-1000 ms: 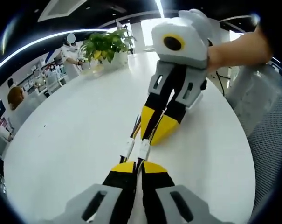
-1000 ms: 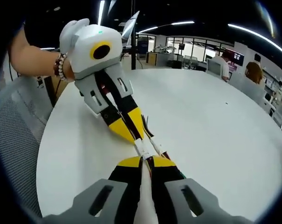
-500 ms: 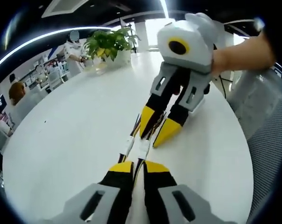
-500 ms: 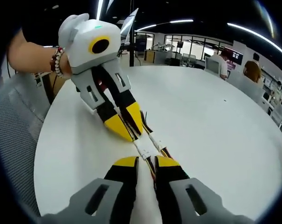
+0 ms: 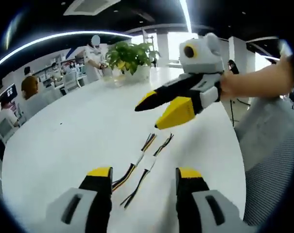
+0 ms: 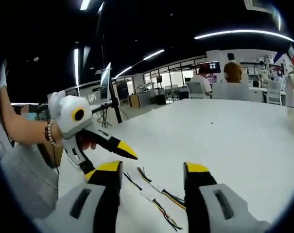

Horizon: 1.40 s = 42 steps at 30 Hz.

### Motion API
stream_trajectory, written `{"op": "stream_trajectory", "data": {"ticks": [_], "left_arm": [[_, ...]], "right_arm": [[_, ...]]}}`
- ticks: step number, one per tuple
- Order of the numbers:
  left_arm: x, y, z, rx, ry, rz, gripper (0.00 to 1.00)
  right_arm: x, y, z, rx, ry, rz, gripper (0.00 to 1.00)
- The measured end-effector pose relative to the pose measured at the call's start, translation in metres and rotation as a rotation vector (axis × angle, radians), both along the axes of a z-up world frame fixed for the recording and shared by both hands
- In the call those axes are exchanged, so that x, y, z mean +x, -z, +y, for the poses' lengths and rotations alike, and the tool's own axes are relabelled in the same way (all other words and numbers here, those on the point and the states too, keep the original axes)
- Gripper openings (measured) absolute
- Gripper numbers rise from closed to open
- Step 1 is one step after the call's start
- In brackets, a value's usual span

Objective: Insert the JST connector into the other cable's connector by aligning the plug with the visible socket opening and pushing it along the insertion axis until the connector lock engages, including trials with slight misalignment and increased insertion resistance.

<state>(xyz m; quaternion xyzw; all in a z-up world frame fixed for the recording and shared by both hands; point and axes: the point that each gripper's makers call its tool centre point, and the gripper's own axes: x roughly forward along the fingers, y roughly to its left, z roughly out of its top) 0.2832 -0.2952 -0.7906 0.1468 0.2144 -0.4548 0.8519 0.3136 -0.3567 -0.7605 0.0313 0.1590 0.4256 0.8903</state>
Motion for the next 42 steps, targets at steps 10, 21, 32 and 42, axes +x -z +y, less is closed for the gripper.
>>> {"op": "stream_trajectory", "data": {"ticks": [10, 21, 32, 42], "left_arm": [[-0.005, -0.020, 0.041, -0.214, -0.219, 0.077, 0.79], [-0.028, -0.055, 0.086, -0.211, -0.314, -0.028, 0.85], [-0.073, -0.083, 0.122, -0.232, -0.393, -0.095, 0.87], [-0.118, -0.072, 0.135, -0.204, -0.414, -0.079, 0.87]], "right_arm": [[-0.001, -0.006, -0.019, -0.050, 0.091, -0.008, 0.80], [-0.017, -0.017, -0.036, -0.114, 0.135, 0.018, 0.78], [-0.058, -0.044, -0.057, -0.115, 0.158, -0.018, 0.77], [-0.113, -0.017, -0.099, -0.305, 0.164, 0.032, 0.75]]}}
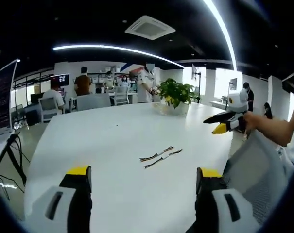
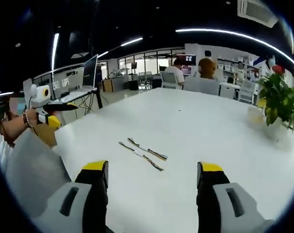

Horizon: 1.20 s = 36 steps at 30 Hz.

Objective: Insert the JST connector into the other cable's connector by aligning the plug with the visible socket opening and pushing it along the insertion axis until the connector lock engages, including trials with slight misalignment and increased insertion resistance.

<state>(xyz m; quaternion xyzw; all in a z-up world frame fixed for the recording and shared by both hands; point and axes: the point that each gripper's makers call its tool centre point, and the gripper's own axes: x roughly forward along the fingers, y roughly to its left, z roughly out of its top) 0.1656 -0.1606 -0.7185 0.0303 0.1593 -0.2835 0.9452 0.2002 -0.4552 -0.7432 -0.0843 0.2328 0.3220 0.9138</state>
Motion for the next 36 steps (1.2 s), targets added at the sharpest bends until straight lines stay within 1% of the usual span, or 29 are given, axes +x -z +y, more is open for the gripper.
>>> {"op": "stream_trajectory", "data": {"ticks": [1, 3, 4, 6, 8, 10, 14, 19, 21, 22, 24, 26, 28, 30, 32, 36], "left_arm": [[-0.005, 0.005, 0.001, 0.005, 0.004, 0.014, 0.87], [-0.010, 0.012, 0.001, -0.002, 0.011, 0.029, 0.87], [-0.014, 0.017, 0.000, -0.019, 0.014, 0.053, 0.87], [-0.018, 0.026, 0.001, -0.025, 0.007, 0.085, 0.87], [-0.020, 0.032, 0.000, -0.014, 0.012, 0.093, 0.87], [-0.022, 0.039, -0.001, -0.003, 0.024, 0.115, 0.87], [-0.018, 0.047, -0.003, 0.009, 0.027, 0.133, 0.87], [-0.019, 0.056, -0.008, 0.020, 0.048, 0.155, 0.87], [-0.020, 0.058, -0.008, 0.022, 0.048, 0.165, 0.87], [-0.020, 0.059, -0.009, 0.019, 0.049, 0.168, 0.87], [-0.021, 0.063, -0.010, 0.020, 0.050, 0.181, 0.87], [-0.023, 0.065, -0.011, 0.023, 0.052, 0.191, 0.87], [-0.024, 0.065, -0.011, 0.022, 0.055, 0.191, 0.87], [-0.025, 0.068, -0.012, 0.030, 0.058, 0.202, 0.87], [-0.027, 0.071, -0.013, 0.036, 0.065, 0.216, 0.87], [-0.027, 0.069, -0.013, 0.020, 0.071, 0.212, 0.87]], "right_arm": [[-0.009, 0.007, -0.005, -0.032, -0.010, 0.028, 0.76], [-0.017, 0.012, -0.012, -0.052, -0.002, 0.043, 0.76], [-0.023, 0.016, -0.016, -0.059, 0.000, 0.049, 0.77], [-0.030, 0.020, -0.021, -0.059, 0.011, 0.061, 0.76], [-0.034, 0.024, -0.025, -0.052, 0.026, 0.071, 0.76], [-0.036, 0.029, -0.026, -0.049, 0.032, 0.086, 0.76], [-0.039, 0.037, -0.024, -0.054, 0.032, 0.101, 0.76], [-0.040, 0.043, -0.022, -0.052, 0.022, 0.118, 0.77], [-0.039, 0.043, -0.021, -0.055, 0.016, 0.113, 0.78], [-0.039, 0.044, -0.022, -0.051, 0.021, 0.114, 0.78], [-0.040, 0.047, -0.023, -0.029, 0.031, 0.139, 0.77], [-0.042, 0.047, -0.020, 0.008, 0.024, 0.153, 0.79], [-0.042, 0.046, -0.018, 0.013, 0.017, 0.149, 0.80], [-0.041, 0.045, -0.020, 0.005, 0.021, 0.130, 0.78], [-0.041, 0.045, -0.020, 0.012, 0.023, 0.134, 0.77], [-0.044, 0.046, -0.016, 0.073, 0.025, 0.166, 0.83]]}}
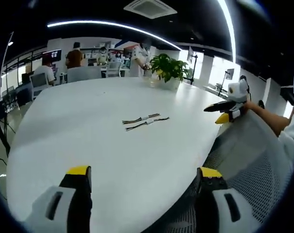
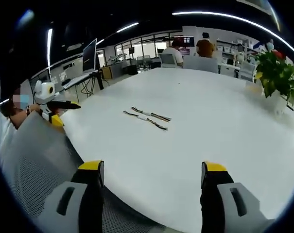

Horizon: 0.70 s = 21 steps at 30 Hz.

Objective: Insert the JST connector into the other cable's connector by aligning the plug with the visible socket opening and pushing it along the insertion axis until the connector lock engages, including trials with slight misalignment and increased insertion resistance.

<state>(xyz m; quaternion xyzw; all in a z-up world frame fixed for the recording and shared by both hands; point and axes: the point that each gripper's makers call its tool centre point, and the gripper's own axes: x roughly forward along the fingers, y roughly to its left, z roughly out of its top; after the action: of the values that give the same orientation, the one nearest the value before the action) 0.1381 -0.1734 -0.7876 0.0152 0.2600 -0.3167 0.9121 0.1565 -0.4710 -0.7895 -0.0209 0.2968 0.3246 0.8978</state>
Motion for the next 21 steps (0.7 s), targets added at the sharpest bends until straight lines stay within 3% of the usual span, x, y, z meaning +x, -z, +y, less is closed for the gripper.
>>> {"op": "stream_trajectory", "data": {"ticks": [21], "left_arm": [[-0.0008, 0.0015, 0.0059, 0.004, -0.023, -0.006, 0.84]], "right_arm": [[-0.0047, 0.0026, 0.0036, 0.057, 0.005, 0.038, 0.83]]}}
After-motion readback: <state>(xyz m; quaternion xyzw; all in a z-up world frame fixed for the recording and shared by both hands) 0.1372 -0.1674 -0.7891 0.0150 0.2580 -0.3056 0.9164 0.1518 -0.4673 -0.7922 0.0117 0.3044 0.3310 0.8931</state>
